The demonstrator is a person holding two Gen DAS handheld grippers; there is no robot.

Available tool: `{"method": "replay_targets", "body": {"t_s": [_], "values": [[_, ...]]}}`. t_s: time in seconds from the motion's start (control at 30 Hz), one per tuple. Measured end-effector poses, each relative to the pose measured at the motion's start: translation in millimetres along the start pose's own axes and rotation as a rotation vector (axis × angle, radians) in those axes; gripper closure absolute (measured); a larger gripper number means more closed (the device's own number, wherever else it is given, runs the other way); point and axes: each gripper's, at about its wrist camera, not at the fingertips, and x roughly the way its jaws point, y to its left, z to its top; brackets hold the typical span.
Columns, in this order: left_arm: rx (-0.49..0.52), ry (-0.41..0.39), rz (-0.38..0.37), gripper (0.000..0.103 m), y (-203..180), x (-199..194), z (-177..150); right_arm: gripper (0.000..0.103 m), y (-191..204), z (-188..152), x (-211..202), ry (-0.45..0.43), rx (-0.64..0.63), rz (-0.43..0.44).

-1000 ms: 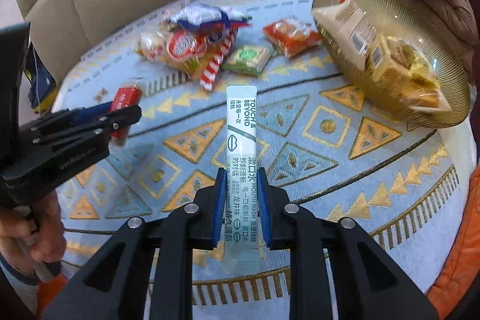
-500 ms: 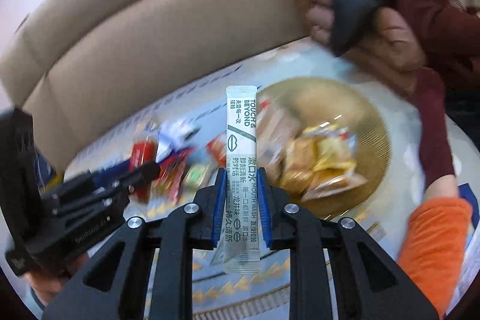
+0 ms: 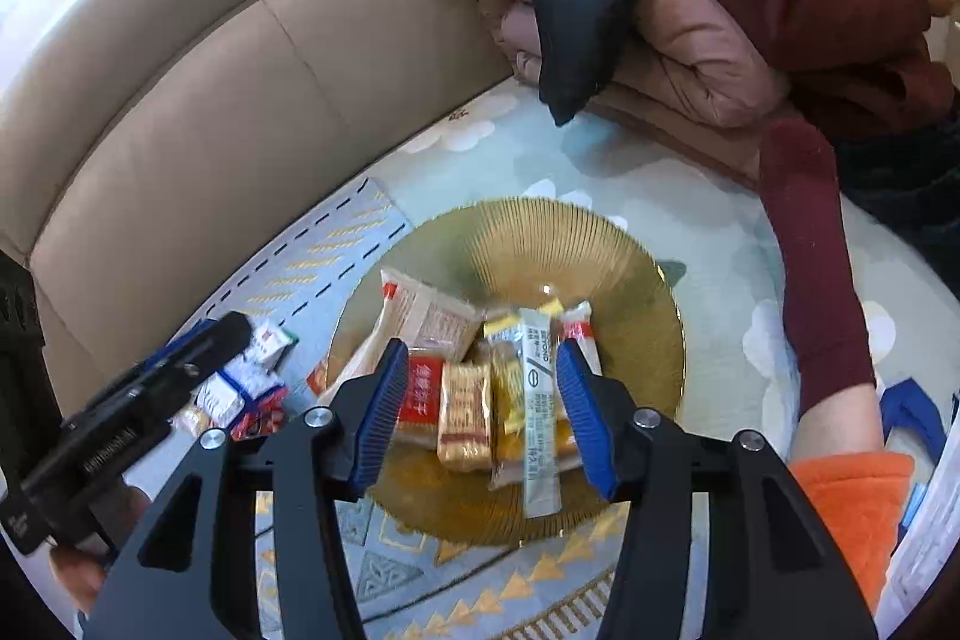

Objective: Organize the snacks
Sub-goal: 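Carry the white sachet over the gold bowl and release it with the right tool, then move both open tools back toward the snack pile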

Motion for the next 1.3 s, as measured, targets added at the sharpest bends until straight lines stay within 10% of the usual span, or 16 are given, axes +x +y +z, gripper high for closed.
{"method": "replay_targets", "body": {"t_s": [0.3,0.4,0.53,0.73,1.3], "values": [[-0.064,-0.002,0.108,0.044,72,-98,-56,0.037,89,-101,6,0.199,-0.104,0.192],[-0.106,-0.014,0.204,0.010,108,-141,-93,0.030,125,-158,24,0.277,-0.172,0.226],[-0.169,-0.004,0.326,0.010,150,-177,-142,0.030,153,-205,46,0.318,-0.309,0.189],[-0.359,0.094,0.508,0.015,220,-172,-215,0.023,160,-226,57,0.259,-0.445,0.095],[-0.384,0.201,0.463,0.014,224,-127,-219,0.023,151,-215,83,0.259,-0.459,0.048]]}}
